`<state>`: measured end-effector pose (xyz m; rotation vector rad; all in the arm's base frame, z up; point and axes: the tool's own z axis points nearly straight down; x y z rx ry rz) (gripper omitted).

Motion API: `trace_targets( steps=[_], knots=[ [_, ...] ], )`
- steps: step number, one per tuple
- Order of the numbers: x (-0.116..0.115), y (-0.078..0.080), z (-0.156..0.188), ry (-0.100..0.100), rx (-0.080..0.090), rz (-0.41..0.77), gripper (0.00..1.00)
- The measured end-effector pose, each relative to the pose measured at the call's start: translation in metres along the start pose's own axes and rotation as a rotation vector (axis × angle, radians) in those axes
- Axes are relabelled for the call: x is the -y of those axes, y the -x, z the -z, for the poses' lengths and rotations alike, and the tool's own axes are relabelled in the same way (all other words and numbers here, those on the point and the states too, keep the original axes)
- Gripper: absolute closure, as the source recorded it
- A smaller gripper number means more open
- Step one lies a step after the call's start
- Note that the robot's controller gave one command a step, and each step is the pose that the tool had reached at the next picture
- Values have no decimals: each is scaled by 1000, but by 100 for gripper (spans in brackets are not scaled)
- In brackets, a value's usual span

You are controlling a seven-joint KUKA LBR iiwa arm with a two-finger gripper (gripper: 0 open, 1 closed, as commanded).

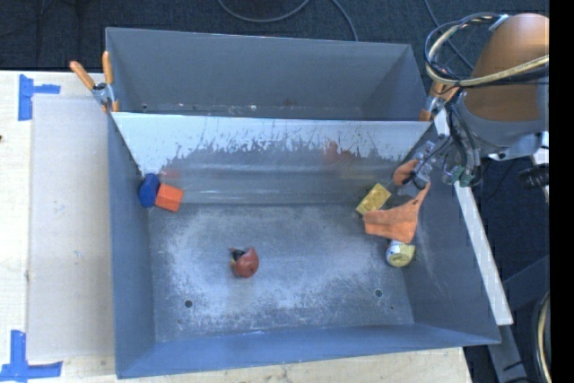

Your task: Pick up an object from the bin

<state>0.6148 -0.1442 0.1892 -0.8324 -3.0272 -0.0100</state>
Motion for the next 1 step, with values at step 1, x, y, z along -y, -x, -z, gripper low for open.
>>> trace_targets(
  steps=[1],
  knots=[
    [2, -9, 52, -4, -11, -17, 100]
  ],
)
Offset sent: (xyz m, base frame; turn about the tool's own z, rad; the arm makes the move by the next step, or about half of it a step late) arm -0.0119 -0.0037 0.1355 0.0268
